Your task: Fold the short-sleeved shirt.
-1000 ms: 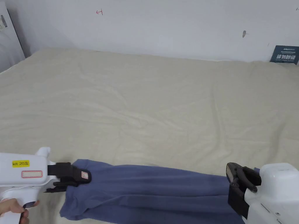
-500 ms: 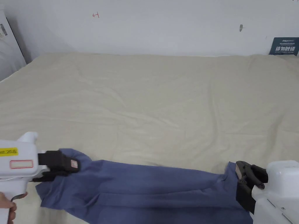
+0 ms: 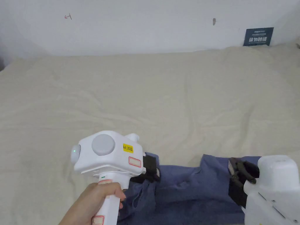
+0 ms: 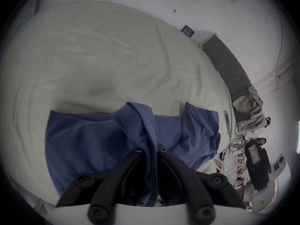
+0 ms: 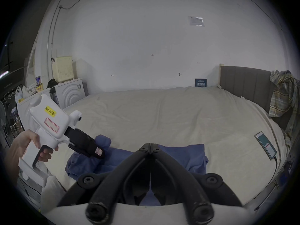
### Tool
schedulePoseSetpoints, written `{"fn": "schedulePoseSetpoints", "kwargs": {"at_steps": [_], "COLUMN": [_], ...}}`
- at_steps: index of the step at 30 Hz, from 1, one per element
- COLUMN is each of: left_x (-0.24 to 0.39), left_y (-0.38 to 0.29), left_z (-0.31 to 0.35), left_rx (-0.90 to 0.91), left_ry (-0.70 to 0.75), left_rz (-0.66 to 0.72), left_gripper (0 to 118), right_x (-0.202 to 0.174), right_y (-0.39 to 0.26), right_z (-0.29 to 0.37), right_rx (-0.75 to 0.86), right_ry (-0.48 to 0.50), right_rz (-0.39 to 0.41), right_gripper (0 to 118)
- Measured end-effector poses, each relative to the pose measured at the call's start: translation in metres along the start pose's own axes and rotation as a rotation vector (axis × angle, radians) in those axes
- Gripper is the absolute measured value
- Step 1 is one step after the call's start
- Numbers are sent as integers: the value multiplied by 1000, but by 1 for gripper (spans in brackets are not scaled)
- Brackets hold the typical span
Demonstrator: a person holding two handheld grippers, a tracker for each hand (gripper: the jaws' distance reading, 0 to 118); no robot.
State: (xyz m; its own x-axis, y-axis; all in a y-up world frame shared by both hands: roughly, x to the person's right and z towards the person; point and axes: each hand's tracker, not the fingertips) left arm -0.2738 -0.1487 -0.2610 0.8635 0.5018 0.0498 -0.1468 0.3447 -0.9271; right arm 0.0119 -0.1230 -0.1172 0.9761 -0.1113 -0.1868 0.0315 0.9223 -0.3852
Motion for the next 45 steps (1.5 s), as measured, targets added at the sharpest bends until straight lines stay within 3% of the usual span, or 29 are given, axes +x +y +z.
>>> {"fn": "schedulePoseSetpoints", "kwargs": {"at_steps": [1,2,4,5,6,14,15,16,19,21,23,26,31,38,42,45], "left_x": [4,6,11,13,15,1,-6,-12,-33,-33,-33,-40,-21,27,47,48], "left_y": [1,2,3,2,3,0,-1,-3,-9,-15,-22,-21,-23,-37,-40,-41], "left_z": [-4,-6,-7,-6,-5,56,62,66,72,62,49,31,-2,-32,-56,-47], "left_rx": [-21,-32,-67,-57,-56,75,88,93,124,119,78,21,-61,-138,-169,-165], "left_ry": [6,-6,-72,-111,-131,-94,-81,-61,75,181,158,47,69,-129,-81,-131], "left_rz": [-17,-23,-33,-13,-17,-43,-35,-34,-6,-27,-90,-51,-93,-110,-163,-146], "left_gripper": [11,21,87,113,118,116,109,95,72,9,7,7,7,7,7,7], "right_x": [3,6,10,11,12,10,9,9,8,6,6,6,10,24,28,29], "right_y": [0,-1,-3,-4,-4,-5,-5,-6,-7,-7,-8,-8,-9,-12,-14,-13], "right_z": [0,0,-2,-2,-2,-2,-2,-2,-2,-3,-4,-5,-3,-3,0,4], "right_rx": [-5,-12,-20,-25,-26,-33,-33,-35,-40,-43,-43,-47,-48,-64,-71,-66], "right_ry": [-3,-6,-13,-18,-21,-13,-11,0,8,11,14,22,23,6,-1,-11], "right_rz": [-4,-9,-15,-17,-21,-26,-25,-27,-27,-22,-22,-23,-11,-48,-58,-50], "right_gripper": [0,0,0,0,0,0,0,0,0,0,0,0,0,0,0,0]}}
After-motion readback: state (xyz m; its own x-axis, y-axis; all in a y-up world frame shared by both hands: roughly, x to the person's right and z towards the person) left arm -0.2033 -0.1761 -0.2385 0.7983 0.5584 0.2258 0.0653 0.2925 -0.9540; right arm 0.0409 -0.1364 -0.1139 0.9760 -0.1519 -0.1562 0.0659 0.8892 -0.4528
